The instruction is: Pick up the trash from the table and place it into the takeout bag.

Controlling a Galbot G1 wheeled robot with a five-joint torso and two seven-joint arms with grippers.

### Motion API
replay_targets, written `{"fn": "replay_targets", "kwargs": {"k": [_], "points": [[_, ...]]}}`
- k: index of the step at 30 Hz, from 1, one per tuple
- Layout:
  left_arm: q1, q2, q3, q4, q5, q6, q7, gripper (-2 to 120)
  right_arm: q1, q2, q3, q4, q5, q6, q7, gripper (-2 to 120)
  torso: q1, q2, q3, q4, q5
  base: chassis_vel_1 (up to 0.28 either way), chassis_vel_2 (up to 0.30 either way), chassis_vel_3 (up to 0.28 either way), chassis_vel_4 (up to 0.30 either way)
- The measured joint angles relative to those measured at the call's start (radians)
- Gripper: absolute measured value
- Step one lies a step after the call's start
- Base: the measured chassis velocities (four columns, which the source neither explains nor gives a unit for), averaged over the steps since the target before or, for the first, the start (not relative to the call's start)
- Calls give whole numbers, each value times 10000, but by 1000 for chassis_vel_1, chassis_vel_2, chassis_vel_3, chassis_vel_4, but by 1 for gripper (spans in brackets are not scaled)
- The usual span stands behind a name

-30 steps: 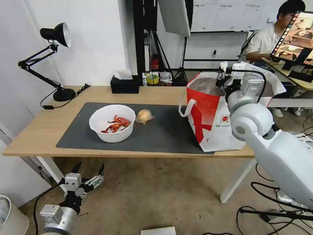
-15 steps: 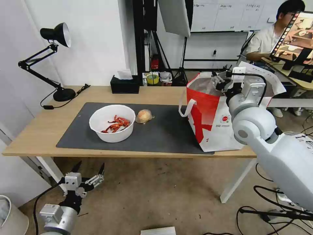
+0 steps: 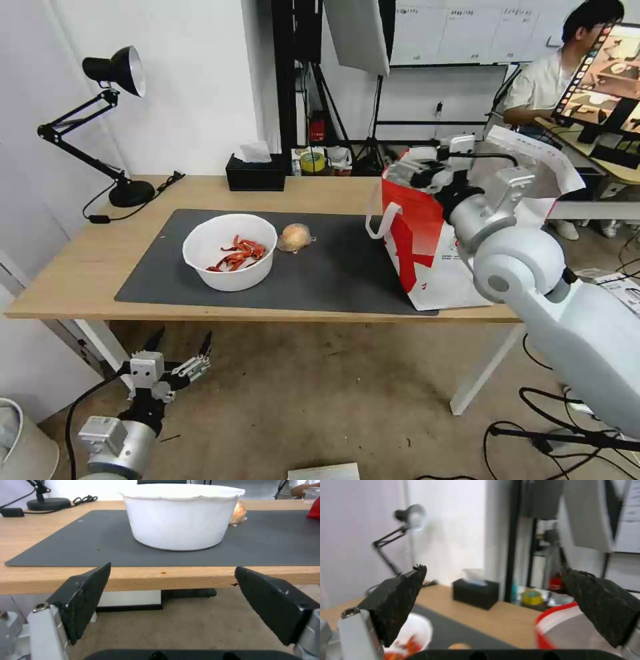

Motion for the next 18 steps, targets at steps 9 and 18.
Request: {"fn": "replay_targets", "kwargs": {"k": [9,18], "points": [[-603,446,567,335,-122,20,-64,100,-2349,-666,1258,905,-108,-14,-1361,100,0,0,0,-3,0,0,0,0,0],[-620,451,510,364,-203,27,-110,100,-3819,-451,1437,1106,-942,414,-1466,100,1,0,0,0,-1,0,0,0,0]]}}
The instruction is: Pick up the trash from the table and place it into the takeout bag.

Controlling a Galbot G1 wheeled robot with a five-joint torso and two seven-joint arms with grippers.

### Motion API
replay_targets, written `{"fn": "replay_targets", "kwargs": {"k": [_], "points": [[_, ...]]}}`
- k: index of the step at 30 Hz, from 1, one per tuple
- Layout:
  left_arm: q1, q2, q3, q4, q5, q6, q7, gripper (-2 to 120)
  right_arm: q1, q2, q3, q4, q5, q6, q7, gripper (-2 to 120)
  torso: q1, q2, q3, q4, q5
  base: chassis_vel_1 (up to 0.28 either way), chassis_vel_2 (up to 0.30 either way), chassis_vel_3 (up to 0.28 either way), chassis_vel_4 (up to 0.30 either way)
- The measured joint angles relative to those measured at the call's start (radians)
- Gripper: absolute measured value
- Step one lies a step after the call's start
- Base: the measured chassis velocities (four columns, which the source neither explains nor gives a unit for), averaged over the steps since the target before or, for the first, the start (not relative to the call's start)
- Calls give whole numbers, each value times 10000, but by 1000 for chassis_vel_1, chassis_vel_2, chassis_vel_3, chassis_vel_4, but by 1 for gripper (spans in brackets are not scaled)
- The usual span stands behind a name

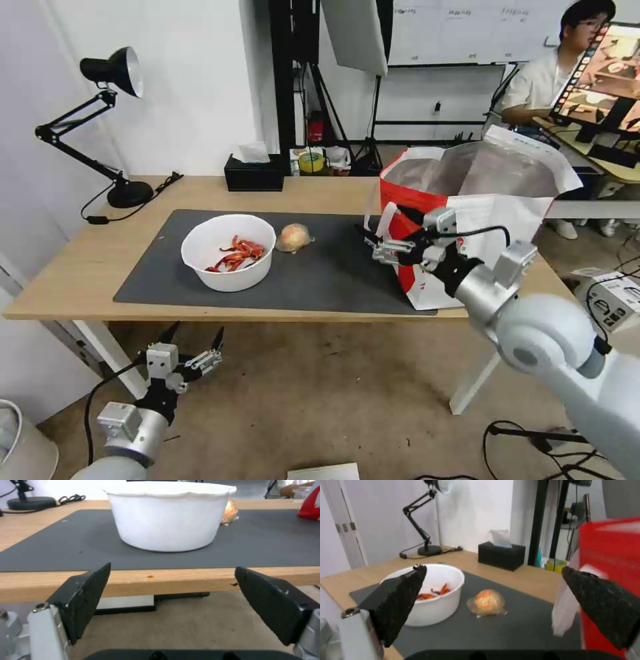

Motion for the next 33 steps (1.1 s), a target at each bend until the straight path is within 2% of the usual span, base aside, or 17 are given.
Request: {"fn": "replay_targets", "kwargs": {"k": [12,18,23,33], "points": [[151,-105,-173,-14,10,-35,29,100,-2922,1322,331,-270,-2100,1037,85,100,-1,0,0,-1,-1,0,0,0,0],[198,-93,-244,-17,9,-64,38,100,-3701,1776,432,-346,-2768,1394,207,100,-1,0,0,-1,1,0,0,0,0],[293,-103,-355,-45,20,-133,71,100,-4867,2600,481,-540,-3827,1967,468,100,-1,1,0,0,-1,0,0,0,0],[402,-133,-424,-42,183,-187,106,100,-5762,3223,567,-605,-4688,2369,1026,100,-1,0,0,0,1,0,0,0,0]]}}
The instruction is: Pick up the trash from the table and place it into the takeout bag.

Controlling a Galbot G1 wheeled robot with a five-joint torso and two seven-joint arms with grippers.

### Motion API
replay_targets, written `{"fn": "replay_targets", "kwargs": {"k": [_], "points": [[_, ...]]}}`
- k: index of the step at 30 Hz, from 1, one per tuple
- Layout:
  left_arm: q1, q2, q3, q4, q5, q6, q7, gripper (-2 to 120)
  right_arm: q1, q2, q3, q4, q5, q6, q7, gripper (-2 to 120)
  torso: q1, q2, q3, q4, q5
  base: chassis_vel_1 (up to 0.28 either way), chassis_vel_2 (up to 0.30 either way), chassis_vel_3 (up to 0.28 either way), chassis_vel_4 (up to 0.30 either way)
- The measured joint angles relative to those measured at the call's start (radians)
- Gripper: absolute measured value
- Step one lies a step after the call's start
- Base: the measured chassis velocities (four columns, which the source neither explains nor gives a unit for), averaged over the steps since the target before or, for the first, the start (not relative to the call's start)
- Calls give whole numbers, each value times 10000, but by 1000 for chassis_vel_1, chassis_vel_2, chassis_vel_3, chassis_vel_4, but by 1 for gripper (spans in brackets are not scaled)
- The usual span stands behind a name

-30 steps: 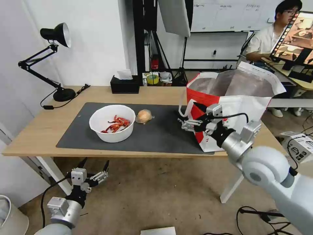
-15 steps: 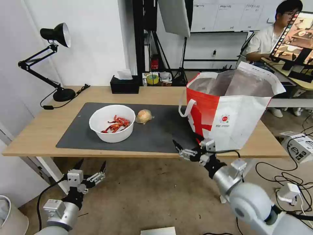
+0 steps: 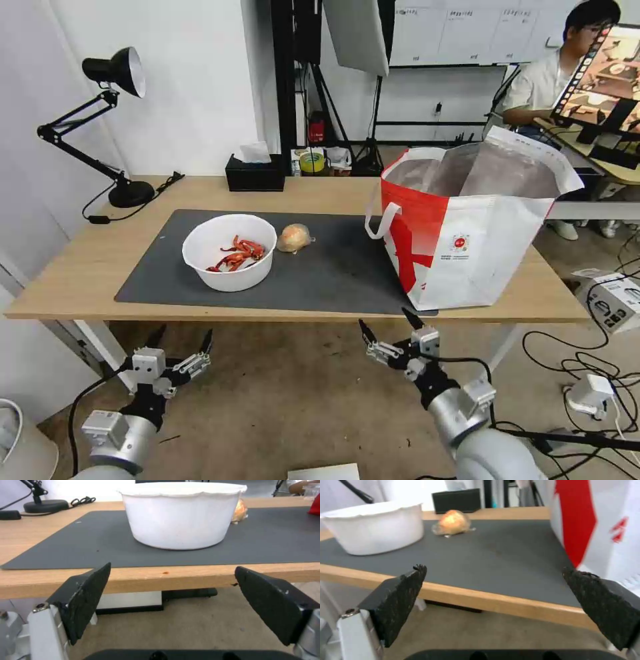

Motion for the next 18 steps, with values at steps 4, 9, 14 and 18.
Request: {"fn": "replay_targets", "kwargs": {"k": [4,9,14,18], "points": [[47,-36,-1,0,98,-4,6,100,-217,196,-32,23,-436,-61,631,100,0,0,0,0,0,0,0,0,0],[106,-65,-6,-8,165,-18,23,100,-355,414,-67,17,-591,-102,995,100,0,0,0,0,0,0,0,0,0],[114,-67,-6,-38,173,-21,32,100,-338,425,-79,14,-598,-123,1050,100,0,0,1,0,0,0,0,0,0],[110,-64,-3,-38,173,-21,35,100,-305,385,-80,14,-598,-168,1118,100,0,0,0,0,0,0,0,0,0]]}}
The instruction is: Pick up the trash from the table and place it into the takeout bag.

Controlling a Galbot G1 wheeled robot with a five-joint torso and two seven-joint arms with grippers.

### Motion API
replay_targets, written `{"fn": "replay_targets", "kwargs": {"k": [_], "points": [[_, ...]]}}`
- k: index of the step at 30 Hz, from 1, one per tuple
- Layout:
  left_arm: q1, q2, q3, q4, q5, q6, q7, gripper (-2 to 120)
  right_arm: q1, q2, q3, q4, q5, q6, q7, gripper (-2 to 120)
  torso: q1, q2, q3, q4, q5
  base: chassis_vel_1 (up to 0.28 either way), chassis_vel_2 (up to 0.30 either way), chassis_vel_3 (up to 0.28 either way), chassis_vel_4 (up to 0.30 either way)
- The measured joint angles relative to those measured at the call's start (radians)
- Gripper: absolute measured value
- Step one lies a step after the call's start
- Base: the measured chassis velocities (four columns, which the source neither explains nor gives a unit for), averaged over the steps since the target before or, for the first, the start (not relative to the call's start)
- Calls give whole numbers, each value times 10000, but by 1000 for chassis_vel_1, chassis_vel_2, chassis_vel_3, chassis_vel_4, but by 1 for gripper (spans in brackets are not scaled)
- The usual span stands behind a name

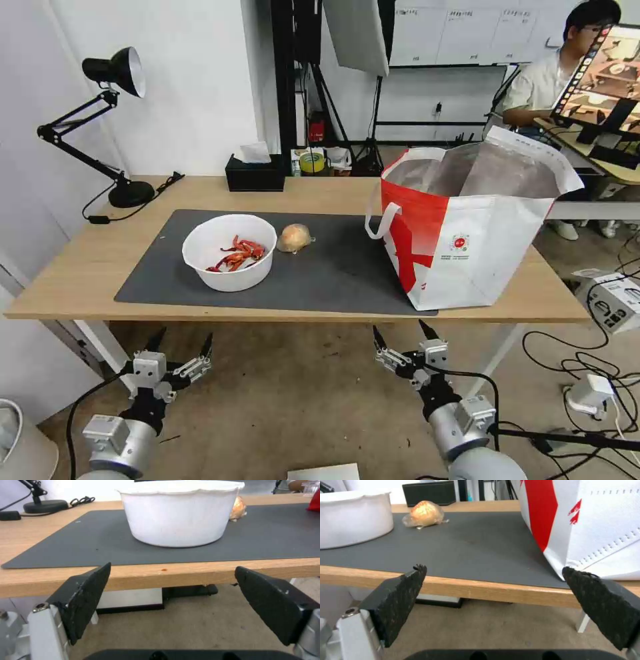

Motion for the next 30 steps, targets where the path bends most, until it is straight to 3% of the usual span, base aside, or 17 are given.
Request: {"fn": "replay_targets", "kwargs": {"k": [17,30], "points": [[-39,39,41,48,-4,0,6,100,390,-94,-126,132,312,-155,72,100,0,0,0,0,0,0,0,0,0],[-120,110,62,284,-21,-7,28,100,2622,-606,-538,-168,2096,-105,-926,100,1,-2,1,1,0,0,0,0,0]]}}
